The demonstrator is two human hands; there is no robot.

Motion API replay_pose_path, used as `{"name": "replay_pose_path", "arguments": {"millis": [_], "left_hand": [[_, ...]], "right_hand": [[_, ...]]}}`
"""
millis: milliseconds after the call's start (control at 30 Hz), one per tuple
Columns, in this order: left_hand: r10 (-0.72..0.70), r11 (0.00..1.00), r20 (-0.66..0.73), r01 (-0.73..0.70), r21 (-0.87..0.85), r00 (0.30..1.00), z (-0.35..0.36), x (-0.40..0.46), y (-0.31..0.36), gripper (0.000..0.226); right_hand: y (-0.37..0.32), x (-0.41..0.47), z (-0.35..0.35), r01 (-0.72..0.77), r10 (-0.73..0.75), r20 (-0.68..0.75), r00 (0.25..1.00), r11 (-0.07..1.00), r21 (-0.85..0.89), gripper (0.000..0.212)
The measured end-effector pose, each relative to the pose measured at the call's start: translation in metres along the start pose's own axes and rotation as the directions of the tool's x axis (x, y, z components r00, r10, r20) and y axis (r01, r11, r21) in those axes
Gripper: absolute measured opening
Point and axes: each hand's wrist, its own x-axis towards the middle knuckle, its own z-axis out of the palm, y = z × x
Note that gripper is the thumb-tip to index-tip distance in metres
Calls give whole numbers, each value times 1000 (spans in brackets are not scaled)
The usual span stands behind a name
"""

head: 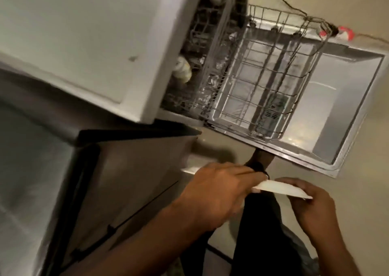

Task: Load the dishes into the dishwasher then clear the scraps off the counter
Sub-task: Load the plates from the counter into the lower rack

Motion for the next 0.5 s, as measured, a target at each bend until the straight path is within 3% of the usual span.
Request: {"name": "replay_pose_path", "arguments": {"millis": [67,133,233,500], "left_hand": [[-33,999,-1,33,-40,999,5,32,-7,46],[-74,995,-26,72,-65,997,6,54,-12,43],[-57,987,-36,50,-155,998,10,96,-22,37],[14,991,-105,-27,-132,994,28,195,-61,34]], "right_hand": [[8,33,-7,-3,3,11,1000,1000,25,33],[16,60,-13,-32,31,16,999,997,71,48],[27,97,-30,-58,57,9,998,992,116,54],[50,169,-46,-44,47,-16,999,987,155,27]]}}
